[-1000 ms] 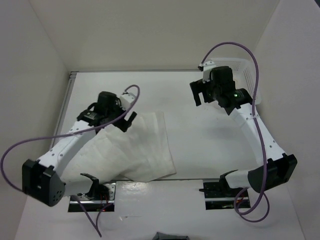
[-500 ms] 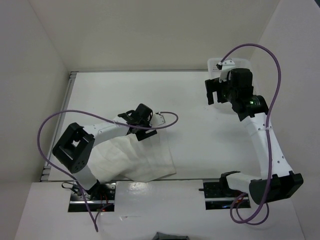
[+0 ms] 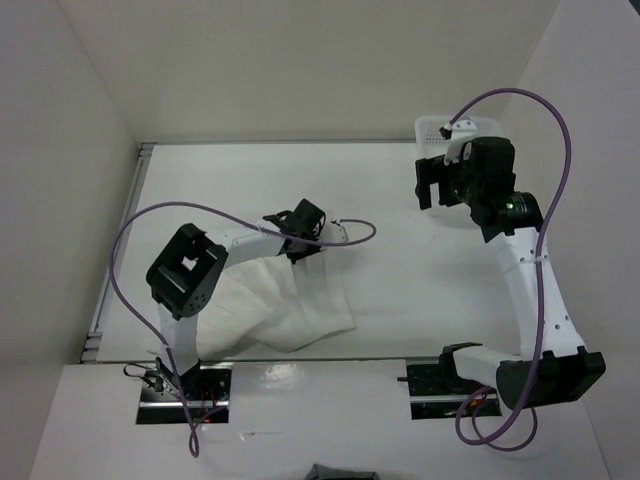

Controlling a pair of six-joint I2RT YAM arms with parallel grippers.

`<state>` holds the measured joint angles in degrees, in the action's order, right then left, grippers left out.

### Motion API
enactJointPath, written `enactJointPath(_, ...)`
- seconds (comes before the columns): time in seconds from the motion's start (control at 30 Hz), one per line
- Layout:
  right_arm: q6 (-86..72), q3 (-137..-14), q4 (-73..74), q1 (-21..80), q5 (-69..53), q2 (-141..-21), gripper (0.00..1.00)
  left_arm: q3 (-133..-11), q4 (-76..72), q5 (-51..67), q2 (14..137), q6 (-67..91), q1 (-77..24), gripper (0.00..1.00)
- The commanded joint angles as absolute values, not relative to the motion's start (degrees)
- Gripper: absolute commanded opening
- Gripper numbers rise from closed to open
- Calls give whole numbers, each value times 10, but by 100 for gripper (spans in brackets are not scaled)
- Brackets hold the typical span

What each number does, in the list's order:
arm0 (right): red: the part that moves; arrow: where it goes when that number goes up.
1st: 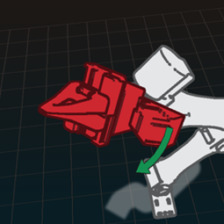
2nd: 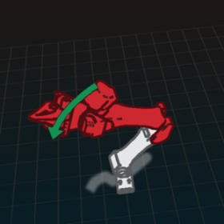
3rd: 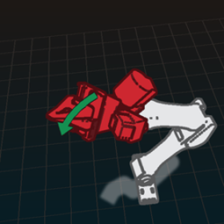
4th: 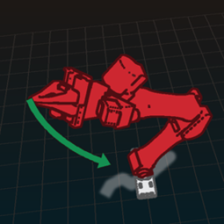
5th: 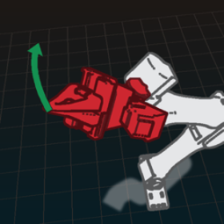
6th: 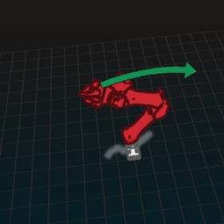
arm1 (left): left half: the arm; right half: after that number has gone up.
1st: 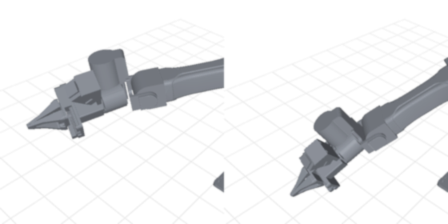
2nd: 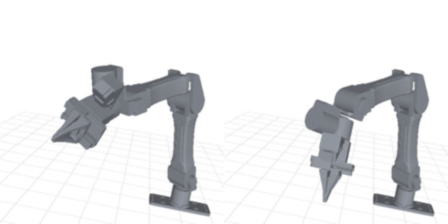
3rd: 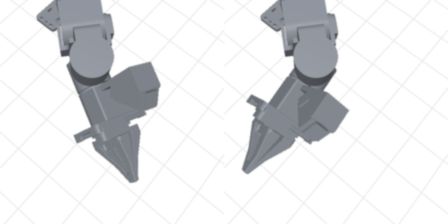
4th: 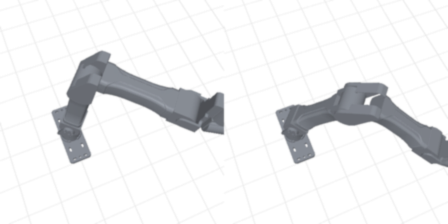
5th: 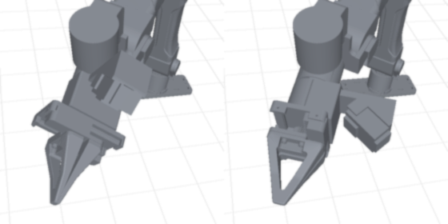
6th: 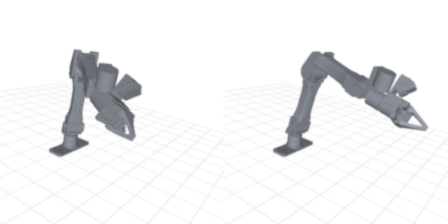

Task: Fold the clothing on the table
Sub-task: Flatten the skirt out

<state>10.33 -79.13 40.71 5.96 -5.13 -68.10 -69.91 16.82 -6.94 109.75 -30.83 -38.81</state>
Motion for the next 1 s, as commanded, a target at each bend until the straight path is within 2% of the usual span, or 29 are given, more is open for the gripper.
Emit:
enactJointPath(0.0, 101, -787, 392, 54, -76, -653, 99, -769, 203, -58, 1150, -238, -309, 0)
enactJointPath(0.3, 101, -798, 397, 54, -109, -653, 99, -918, 322, -86, 1223, -86, -56, 0)
enactJointPath(0.47, 101, -803, 396, 54, -114, -664, 99, -890, 353, -91, 1197, -80, 74, 0)
enactJointPath(0.57, 101, -798, 390, 54, -128, -669, 99, -848, 359, -77, 1154, -106, 101, 6)
enactJointPath(0.6, 101, -792, 390, 54, -136, -674, 99, -834, 359, -48, 1103, -118, 106, 9)
enactJointPath(0.63, 101, -786, 384, 54, -141, -674, 99, -823, 359, -31, 1074, -135, 106, 27)
enactJointPath(0.8, 101, -780, 384, 59, -147, -674, 99, -807, 351, 49, 930, -172, 51, 57)
enactJointPath(0.9, 101, -780, 384, 59, -147, -674, 99, -816, 321, 75, 940, -179, 23, 59)
enactJointPath(0.97, 101, -775, 384, 59, -152, -663, 99, -853, 321, 113, 995, -171, 17, 59)
